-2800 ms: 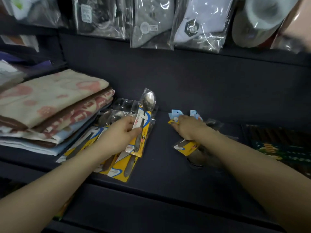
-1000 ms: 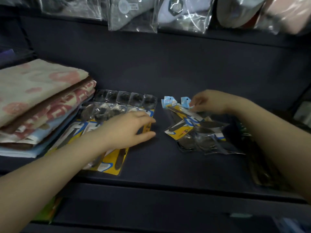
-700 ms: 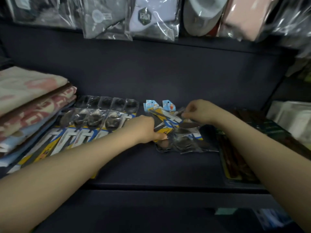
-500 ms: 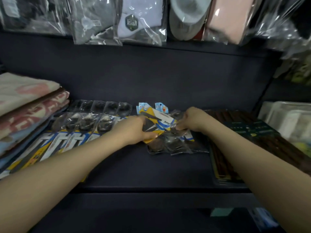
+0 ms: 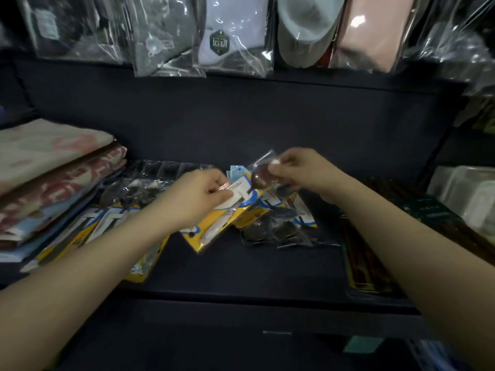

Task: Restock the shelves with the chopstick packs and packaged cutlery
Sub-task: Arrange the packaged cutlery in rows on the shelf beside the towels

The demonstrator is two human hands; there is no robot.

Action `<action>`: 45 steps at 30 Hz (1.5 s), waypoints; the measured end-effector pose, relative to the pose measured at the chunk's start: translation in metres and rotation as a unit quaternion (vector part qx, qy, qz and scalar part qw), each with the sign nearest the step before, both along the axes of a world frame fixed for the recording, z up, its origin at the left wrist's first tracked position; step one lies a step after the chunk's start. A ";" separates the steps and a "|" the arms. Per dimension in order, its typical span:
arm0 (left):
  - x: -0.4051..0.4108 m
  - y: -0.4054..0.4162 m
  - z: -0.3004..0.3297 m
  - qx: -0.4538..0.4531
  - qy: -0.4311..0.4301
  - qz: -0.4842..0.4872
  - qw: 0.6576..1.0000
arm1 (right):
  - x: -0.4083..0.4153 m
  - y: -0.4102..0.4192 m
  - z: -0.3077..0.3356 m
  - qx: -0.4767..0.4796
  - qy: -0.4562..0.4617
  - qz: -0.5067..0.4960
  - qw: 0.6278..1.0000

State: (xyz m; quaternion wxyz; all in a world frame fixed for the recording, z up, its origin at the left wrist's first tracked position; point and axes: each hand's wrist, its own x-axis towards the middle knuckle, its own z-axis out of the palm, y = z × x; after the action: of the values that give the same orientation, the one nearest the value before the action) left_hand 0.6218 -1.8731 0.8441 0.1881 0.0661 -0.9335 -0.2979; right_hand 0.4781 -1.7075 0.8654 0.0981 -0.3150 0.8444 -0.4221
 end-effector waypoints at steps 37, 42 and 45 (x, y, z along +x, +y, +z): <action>0.096 -0.097 -0.061 -0.155 -0.165 -0.125 0.966 | 0.035 -0.151 -0.055 0.073 0.057 -0.024 0.995; 0.096 -0.112 -0.067 -0.177 -0.195 -0.166 0.950 | 0.041 -0.158 -0.057 0.036 -0.011 -0.004 0.999; 0.097 -0.110 -0.067 -0.162 -0.166 -0.161 0.959 | 0.040 -0.162 -0.055 -0.016 -0.079 -0.010 0.997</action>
State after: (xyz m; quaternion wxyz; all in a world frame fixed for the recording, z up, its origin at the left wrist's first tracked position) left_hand 0.7189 -1.9833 0.7772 -0.0121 -0.0682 -0.9857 -0.1535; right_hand 0.5177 -1.8696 0.8100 0.1548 -0.2740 0.8303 -0.4600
